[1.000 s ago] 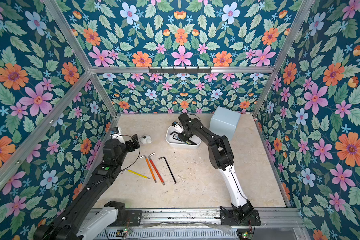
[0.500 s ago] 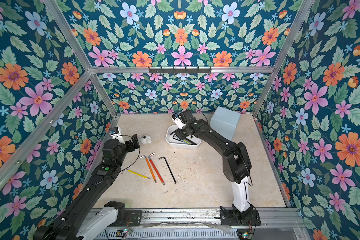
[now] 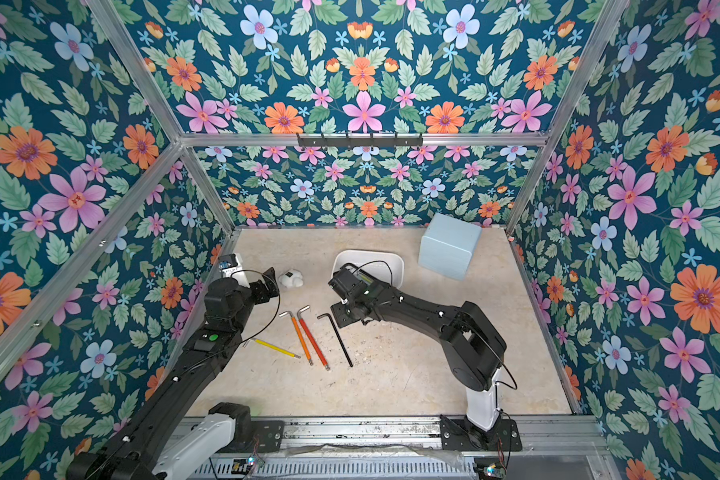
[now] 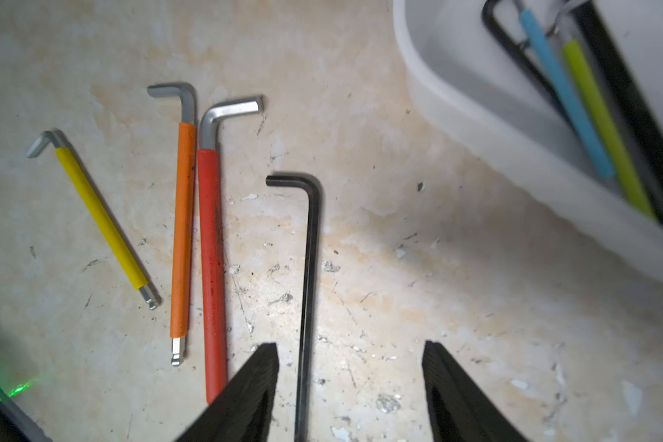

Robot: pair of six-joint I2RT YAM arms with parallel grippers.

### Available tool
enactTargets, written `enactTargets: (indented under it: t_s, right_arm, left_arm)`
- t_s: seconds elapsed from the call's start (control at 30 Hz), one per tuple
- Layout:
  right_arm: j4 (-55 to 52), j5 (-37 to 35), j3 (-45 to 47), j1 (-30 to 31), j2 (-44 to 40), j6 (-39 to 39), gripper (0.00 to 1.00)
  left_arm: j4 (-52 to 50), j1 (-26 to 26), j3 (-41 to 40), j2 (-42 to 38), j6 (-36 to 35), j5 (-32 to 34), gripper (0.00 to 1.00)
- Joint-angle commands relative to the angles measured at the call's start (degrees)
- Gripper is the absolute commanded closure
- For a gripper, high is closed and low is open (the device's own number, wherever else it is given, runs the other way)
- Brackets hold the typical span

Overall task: Put the hex key on the desktop into the storage box
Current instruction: Place the Allen key in the storage box, then pick up the Allen key from the center of the board.

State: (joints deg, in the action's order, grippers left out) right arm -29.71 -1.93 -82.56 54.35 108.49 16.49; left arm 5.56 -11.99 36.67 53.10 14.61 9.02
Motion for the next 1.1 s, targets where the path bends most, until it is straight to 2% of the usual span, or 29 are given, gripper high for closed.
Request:
enactTargets:
  t_s: [0.0, 0.3, 0.77, 0.93, 1.07]
  right_arm:
    - [-2.6, -2.6, -1.5, 2.0, 2.5, 8.1, 0.35]
    - [-7.0, -5.0, -7.9, 5.2, 10.7, 10.3, 0.38]
    - [-9.5, -5.6, -10.7, 6.1, 15.9, 10.2, 0.49]
    - [-9.9, -5.3, -10.8, 6.1, 16.4, 10.1, 0.60]
    - [-10.4, -4.3, -10.9, 6.1, 16.8, 9.9, 0.75]
  left_arm:
    - [0.0, 0.0, 0.7, -0.2, -0.1, -0.3, 0.01]
    - [-0.3, 0.0, 0.1, -0.9, -0.1, 0.3, 0.01]
    - [0.1, 0.0, -0.2, -0.9, -0.3, 0.6, 0.00]
    - [0.2, 0.0, -0.1, -0.8, -0.4, 0.6, 0.01]
    - [0.1, 0.0, -0.1, -0.9, -0.4, 0.5, 0.01]
